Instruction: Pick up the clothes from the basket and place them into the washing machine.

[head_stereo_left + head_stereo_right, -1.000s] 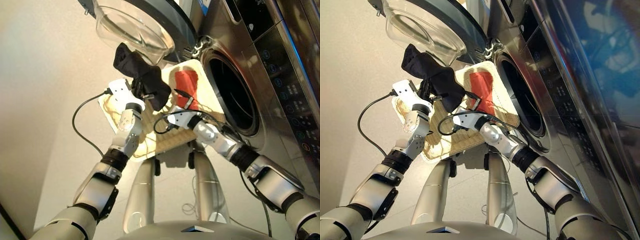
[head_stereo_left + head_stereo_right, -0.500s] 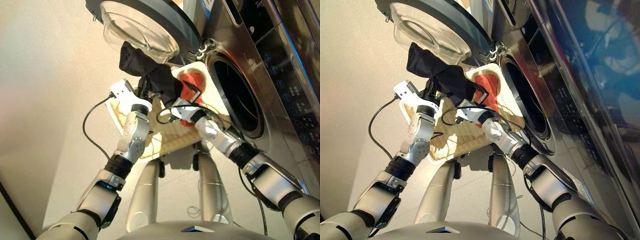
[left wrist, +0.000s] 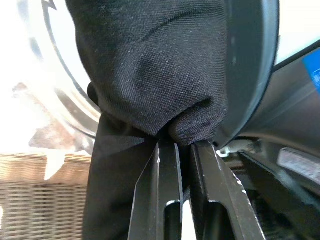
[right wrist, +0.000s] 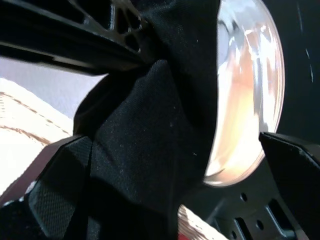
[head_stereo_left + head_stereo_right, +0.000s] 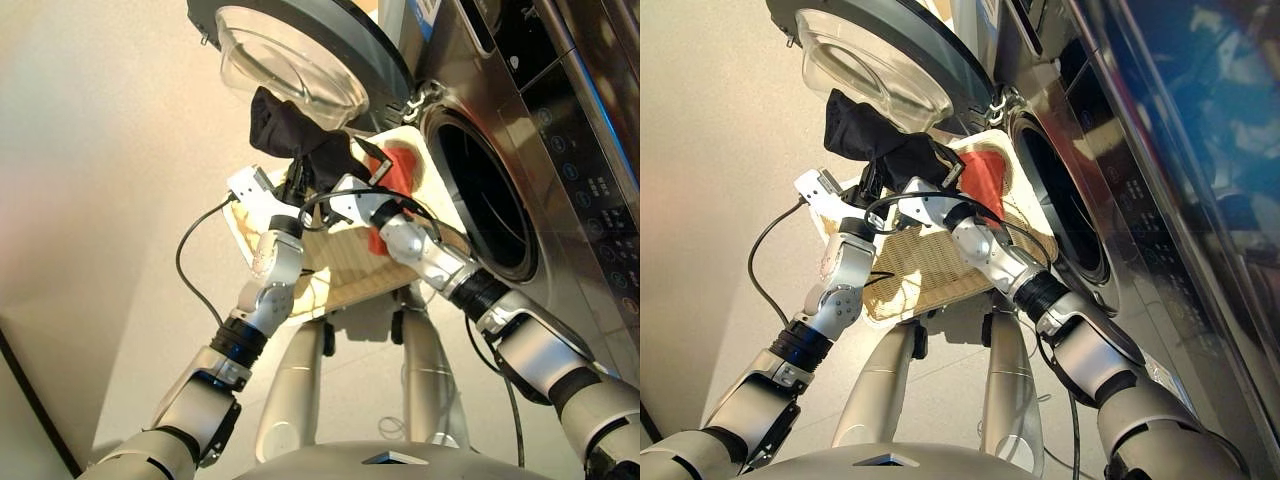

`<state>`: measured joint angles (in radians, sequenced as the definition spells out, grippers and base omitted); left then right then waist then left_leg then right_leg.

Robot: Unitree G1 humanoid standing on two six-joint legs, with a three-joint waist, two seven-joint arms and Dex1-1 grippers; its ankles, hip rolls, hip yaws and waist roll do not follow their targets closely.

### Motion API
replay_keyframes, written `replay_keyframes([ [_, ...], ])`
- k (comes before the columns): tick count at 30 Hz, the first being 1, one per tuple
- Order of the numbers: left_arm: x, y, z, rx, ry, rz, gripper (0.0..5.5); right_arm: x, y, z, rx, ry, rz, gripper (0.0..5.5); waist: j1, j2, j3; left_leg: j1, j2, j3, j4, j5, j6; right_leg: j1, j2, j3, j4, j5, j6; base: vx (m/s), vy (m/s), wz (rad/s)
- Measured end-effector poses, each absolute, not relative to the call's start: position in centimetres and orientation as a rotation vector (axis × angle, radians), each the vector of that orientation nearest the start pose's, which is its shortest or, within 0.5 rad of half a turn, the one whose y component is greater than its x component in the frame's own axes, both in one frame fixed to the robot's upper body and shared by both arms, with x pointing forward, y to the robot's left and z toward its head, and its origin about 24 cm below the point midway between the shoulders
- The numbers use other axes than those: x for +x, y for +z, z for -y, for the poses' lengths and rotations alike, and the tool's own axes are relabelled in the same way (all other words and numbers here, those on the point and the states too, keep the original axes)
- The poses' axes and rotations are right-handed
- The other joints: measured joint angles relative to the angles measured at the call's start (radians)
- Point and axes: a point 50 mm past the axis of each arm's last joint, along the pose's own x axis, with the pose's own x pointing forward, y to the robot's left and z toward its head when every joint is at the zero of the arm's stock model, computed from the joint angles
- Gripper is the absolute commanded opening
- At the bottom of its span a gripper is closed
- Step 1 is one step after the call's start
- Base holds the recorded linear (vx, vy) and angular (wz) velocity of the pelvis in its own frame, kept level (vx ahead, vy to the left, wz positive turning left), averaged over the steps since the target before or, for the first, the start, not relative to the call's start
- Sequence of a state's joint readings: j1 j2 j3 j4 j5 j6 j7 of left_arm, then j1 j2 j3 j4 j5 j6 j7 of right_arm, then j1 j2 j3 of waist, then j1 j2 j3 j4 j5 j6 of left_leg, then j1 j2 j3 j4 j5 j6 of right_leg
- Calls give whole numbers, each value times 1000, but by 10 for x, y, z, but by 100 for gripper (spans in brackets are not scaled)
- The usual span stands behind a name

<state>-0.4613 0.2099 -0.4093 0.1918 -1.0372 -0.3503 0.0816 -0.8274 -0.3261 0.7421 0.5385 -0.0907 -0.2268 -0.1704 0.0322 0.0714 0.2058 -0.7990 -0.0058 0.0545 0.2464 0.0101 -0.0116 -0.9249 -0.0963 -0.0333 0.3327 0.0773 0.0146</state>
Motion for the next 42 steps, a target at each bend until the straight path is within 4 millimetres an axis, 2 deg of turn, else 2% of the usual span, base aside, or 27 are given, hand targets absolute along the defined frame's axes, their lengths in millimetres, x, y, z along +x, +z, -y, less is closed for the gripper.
replay_keyframes([
  [8, 311, 132, -94, -794, -336, 290, 0, 349, 134, 48, -739, 500, 475, 550, 0, 0, 0, -1, 0, -1, 1, 0, 0, 0, 0, 0, 0, 0, 0, 0, 0, 0],
  [14, 305, 142, -93, -828, -375, 324, 0, 352, 146, 57, -682, 454, 492, 550, -2, 0, 0, -3, 0, 0, 0, 0, 0, -3, 0, 0, 0, -1, 0, 0, 0, 0],
  [23, 301, 149, -94, -839, -418, 351, 0, 344, 153, 70, -601, 486, 495, 550, -4, 0, 0, -3, 0, 0, -1, 0, 0, -5, 0, 0, 0, -2, 1, 0, 0, 0],
  [24, 300, 149, -94, -836, -420, 352, 0, 343, 154, 73, -601, 485, 494, 397, -4, 0, 0, -3, 0, -1, -1, 0, 0, -5, 0, 0, 0, -2, 1, 0, 0, 0],
  [25, 300, 149, -95, -834, -423, 353, 0, 342, 154, 74, -596, 487, 493, 267, -6, 0, 0, -3, 0, 0, -1, 0, 0, -5, 0, 0, 0, -2, 1, 0, 0, 0],
  [26, 300, 150, -94, -835, -428, 354, 0, 341, 153, 74, -593, 492, 495, 231, -6, -1, 0, -3, 0, 0, -2, 0, 0, -5, 0, 0, 0, -2, 1, 0, 0, 0],
  [27, 299, 150, -94, -837, -430, 356, 0, 340, 153, 73, -589, 492, 492, 45, -9, -1, 0, -3, 0, -1, -2, 0, 0, -5, 0, 0, 0, -2, 1, 0, 0, 0],
  [28, 298, 151, -94, -840, -435, 360, 0, 340, 152, 71, -587, 493, 484, 0, -9, -1, 0, -3, 0, 0, -2, 0, 0, -5, 1, 0, 0, -2, 1, 0, 0, 0],
  [35, 293, 157, -94, -853, -454, 386, 0, 335, 151, 67, -566, 513, 485, 0, -11, -1, 1, -3, -1, -1, -2, 0, 0, -5, 0, 0, 1, -3, 1, 0, 0, 0],
  [40, 293, 157, -94, -852, -452, 386, 0, 332, 151, 67, -555, 528, 480, 0, -30, -2, 1, -3, -1, -3, -2, 0, 1, -3, 0, -3, 1, -4, 3, 0, 0, 0],
  [41, 293, 157, -94, -851, -452, 386, 26, 331, 150, 67, -555, 532, 479, 0, -32, -2, 1, -3, -1, -3, -2, 0, 0, -2, 0, -3, 0, -4, 3, 0, 0, 0],
  [42, 293, 157, -94, -851, -452, 386, 28, 330, 150, 68, -552, 533, 479, 0, -34, -2, 1, -3, -1, -3, -2, 0, 0, -2, 0, -3, 0, -4, 3, 0, 0, 0],
])
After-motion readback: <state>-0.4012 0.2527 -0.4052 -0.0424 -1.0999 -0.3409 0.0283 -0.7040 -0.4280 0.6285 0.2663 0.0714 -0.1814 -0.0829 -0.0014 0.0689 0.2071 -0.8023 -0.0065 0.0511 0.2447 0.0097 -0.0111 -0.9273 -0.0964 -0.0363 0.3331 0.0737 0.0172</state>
